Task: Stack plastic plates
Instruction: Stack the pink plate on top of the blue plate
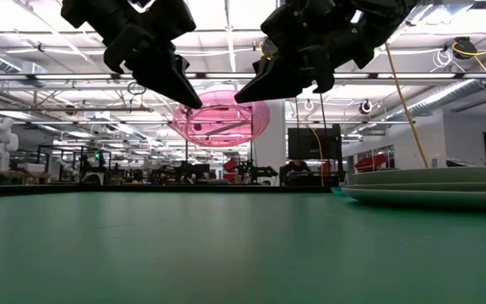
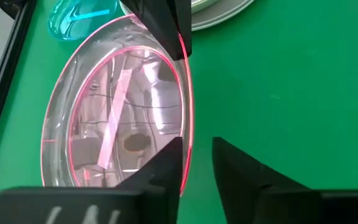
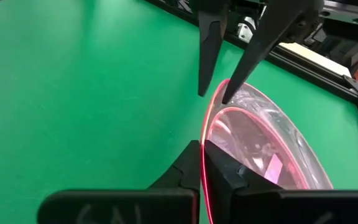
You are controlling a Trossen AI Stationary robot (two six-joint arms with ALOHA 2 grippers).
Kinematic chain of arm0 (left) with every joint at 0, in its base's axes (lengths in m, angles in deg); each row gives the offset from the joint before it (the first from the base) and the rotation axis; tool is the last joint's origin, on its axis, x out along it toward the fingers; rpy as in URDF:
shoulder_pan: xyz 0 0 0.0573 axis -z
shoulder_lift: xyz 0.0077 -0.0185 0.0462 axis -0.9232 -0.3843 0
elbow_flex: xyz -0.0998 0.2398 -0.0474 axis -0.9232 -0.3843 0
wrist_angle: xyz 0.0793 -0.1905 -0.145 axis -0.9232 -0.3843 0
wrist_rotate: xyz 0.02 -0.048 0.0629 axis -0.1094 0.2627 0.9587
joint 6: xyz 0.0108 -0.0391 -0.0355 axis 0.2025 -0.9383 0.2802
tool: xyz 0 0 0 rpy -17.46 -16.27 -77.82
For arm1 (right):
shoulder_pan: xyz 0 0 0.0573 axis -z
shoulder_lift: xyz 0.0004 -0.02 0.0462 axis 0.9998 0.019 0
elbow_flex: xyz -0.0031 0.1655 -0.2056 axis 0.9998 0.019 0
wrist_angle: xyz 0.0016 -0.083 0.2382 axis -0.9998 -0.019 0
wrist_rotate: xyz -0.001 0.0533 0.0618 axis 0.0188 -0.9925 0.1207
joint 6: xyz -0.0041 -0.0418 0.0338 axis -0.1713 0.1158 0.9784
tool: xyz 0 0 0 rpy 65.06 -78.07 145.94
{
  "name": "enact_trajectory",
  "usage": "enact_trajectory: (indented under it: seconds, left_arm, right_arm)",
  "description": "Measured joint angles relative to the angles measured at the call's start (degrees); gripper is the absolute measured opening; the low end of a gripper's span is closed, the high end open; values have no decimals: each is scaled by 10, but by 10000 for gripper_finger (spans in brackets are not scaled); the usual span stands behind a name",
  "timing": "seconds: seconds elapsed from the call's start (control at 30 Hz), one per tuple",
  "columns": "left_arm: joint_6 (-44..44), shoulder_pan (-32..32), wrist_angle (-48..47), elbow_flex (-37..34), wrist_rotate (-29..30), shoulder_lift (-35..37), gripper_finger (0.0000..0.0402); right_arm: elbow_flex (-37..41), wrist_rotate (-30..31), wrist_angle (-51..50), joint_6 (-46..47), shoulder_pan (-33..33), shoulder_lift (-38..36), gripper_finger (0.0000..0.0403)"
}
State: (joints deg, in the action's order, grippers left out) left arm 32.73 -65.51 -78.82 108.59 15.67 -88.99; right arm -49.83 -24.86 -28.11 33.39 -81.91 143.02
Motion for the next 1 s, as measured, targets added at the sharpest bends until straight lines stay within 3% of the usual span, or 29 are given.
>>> enact_trajectory:
  seconds: [0.23,0.47,0.73,1.0]
  left_arm:
    - [21,0,-7,0,22,3,140]
    - [53,0,-11,0,70,34,154]
    - [105,-6,-15,0,75,82,154]
    - [145,-66,-25,0,75,99,154]
  right_arm:
    - [0,44,-17,3,0,-1,2]
    - [0,82,-65,21,0,-26,2]
    - [0,147,-237,81,0,-106,2]
    - [0,170,-422,235,-26,-211,2]
